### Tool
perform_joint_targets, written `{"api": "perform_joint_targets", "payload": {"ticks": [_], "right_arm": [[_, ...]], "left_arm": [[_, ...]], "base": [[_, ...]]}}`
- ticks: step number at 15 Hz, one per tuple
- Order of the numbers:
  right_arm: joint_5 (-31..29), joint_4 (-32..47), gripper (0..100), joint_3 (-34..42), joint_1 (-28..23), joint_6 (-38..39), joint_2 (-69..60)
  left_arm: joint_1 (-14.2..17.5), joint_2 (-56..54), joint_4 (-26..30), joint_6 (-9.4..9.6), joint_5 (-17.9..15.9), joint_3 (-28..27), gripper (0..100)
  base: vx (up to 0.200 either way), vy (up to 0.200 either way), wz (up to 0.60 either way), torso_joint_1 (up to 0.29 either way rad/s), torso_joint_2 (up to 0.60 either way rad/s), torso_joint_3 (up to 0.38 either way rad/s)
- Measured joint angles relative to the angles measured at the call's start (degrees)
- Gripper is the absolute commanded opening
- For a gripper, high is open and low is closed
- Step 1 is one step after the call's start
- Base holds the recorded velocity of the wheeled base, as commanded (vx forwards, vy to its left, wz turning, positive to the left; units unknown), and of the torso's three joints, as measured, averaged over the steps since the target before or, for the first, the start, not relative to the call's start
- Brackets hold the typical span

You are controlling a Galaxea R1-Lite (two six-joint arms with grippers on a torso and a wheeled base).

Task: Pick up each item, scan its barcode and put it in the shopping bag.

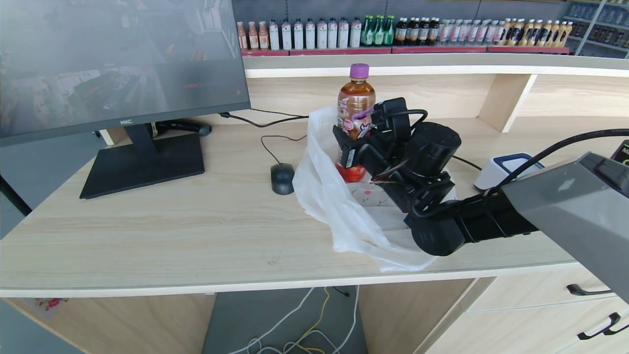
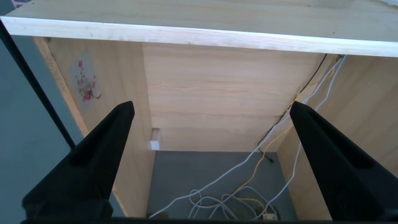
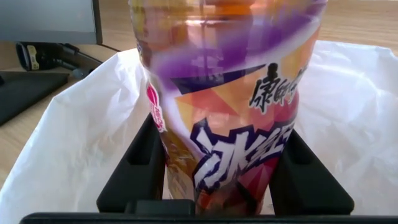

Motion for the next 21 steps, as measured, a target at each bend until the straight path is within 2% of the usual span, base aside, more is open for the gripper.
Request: {"api": "perform_joint_targets", "payload": {"ticks": [11,19,20,21], "right_arm": [[-0.30,-2.76,0,5.57,0.35,-0.02,-0.88],[-0.23,-2.79,0,6.38,0.35,0.09,-1.32],[-0.22,-2.76,100,6.38,0.35,0.16,-1.35],[-0.22,-2.78,100,6.38,0.35,0.20,-1.43]], "left_arm": [[0.00,0.00,0.00,0.00,0.00,0.00,100],[0.00,0.00,0.02,0.00,0.00,0.00,100],[0.00,0.00,0.00,0.00,0.00,0.00,100],[0.00,0.00,0.02,-0.02,0.00,0.00,100]], "base": [[0.000,0.000,0.00,0.000,0.00,0.000],[0.000,0.000,0.00,0.000,0.00,0.000],[0.000,0.000,0.00,0.000,0.00,0.000],[0.000,0.000,0.00,0.000,0.00,0.000]]}}
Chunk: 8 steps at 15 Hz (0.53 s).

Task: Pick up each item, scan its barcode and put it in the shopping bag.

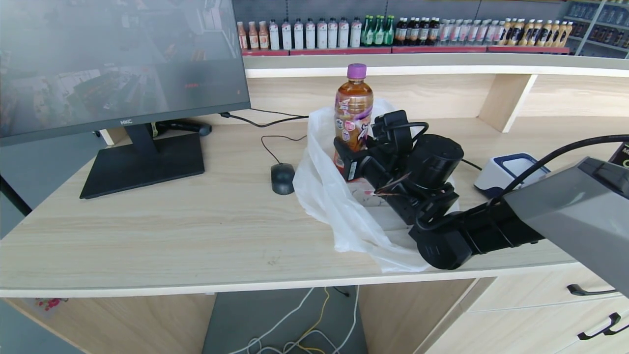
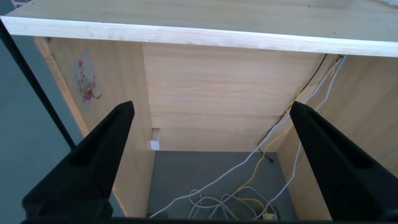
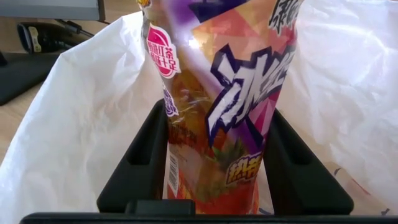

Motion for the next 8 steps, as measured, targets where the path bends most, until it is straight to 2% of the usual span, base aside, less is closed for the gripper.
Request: {"api": "perform_joint_targets", "payload": {"ticks": [5,8], "right_arm": [[0.00,-0.04,100,0.49,0.17,-0.11,-1.60],[0.00,0.02,100,5.03,0.33,-0.13,-4.58]], "left_arm": [[0.00,0.00,-0.02,0.02,0.00,0.00,100],[0.00,0.00,-0.02,0.02,0.00,0.00,100]], "base": [[0.000,0.000,0.00,0.000,0.00,0.000],[0.000,0.000,0.00,0.000,0.00,0.000]]}}
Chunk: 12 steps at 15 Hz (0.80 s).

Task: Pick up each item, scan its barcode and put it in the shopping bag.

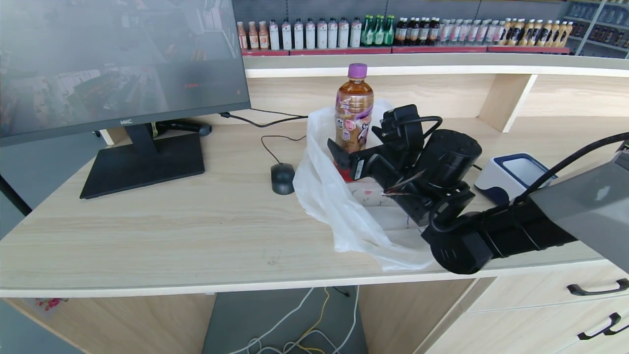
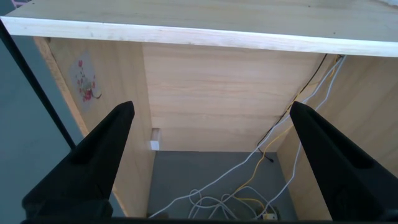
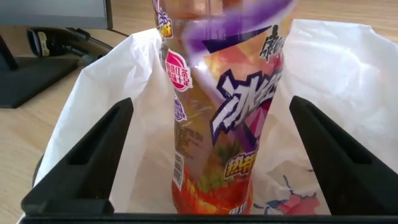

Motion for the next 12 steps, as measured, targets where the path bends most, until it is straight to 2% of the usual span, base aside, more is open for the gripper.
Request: {"api": "perform_joint_targets", "payload": {"ticks": [6,12], "right_arm": [[-0.09,-0.96,100,11.03,0.34,-0.11,-9.29],[-0.12,-15.14,100,21.83,0.50,0.13,-14.67]], "left_arm": [[-0.05,0.00,0.00,0.41,0.00,0.00,100],[-0.11,0.00,0.02,0.50,0.00,0.00,100]], "base": [[0.000,0.000,0.00,0.000,0.00,0.000],[0.000,0.000,0.00,0.000,0.00,0.000]]}}
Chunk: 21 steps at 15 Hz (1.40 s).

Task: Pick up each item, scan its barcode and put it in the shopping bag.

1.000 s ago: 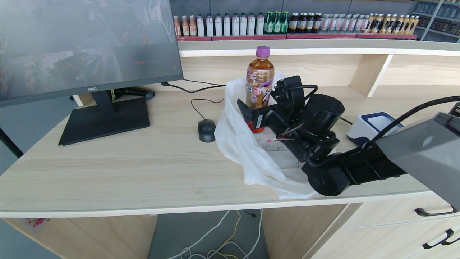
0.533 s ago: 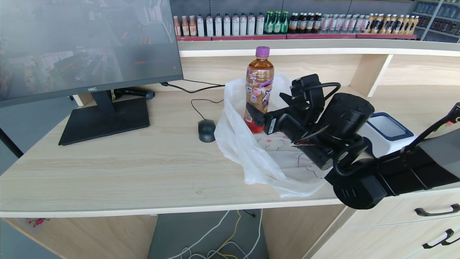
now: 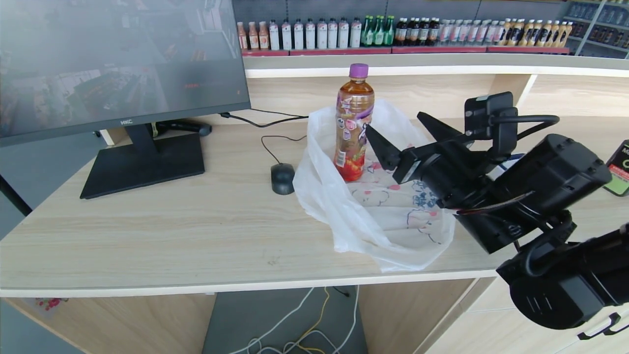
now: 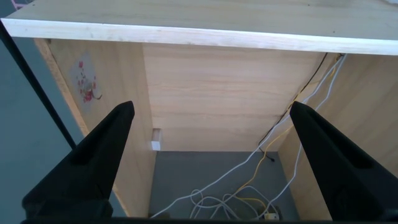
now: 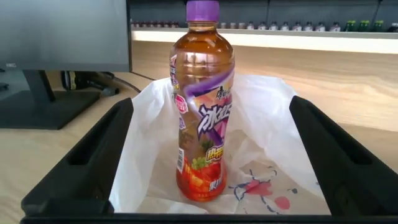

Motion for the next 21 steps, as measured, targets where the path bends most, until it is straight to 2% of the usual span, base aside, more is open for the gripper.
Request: {"api": "perform_joint_targets", "payload": {"ticks": [2,7,13,21], "right_arm": [[-0.05,-2.02,100,2.04,0.00,1.48,-1.01],[-0.12,-4.55,100,8.33,-0.30,2.05,-1.84],[-0.35,-4.57,100,12.40,-0.68,3.04,-3.11],[-0.35,-4.68,100,15.79,-1.55,3.06,-3.91]], "left_arm": [[0.00,0.00,-0.02,0.02,0.00,0.00,100],[0.09,0.00,0.00,-0.28,0.00,0.00,100],[0.11,0.00,-0.02,-0.44,0.00,0.00,100],[0.11,0.00,0.00,-0.73,0.00,0.00,100]], "base": [[0.000,0.000,0.00,0.000,0.00,0.000],[-0.200,0.000,0.00,0.005,0.00,0.001],[0.000,0.000,0.00,0.000,0.00,0.000],[0.000,-0.200,0.00,0.004,0.00,0.001]]}}
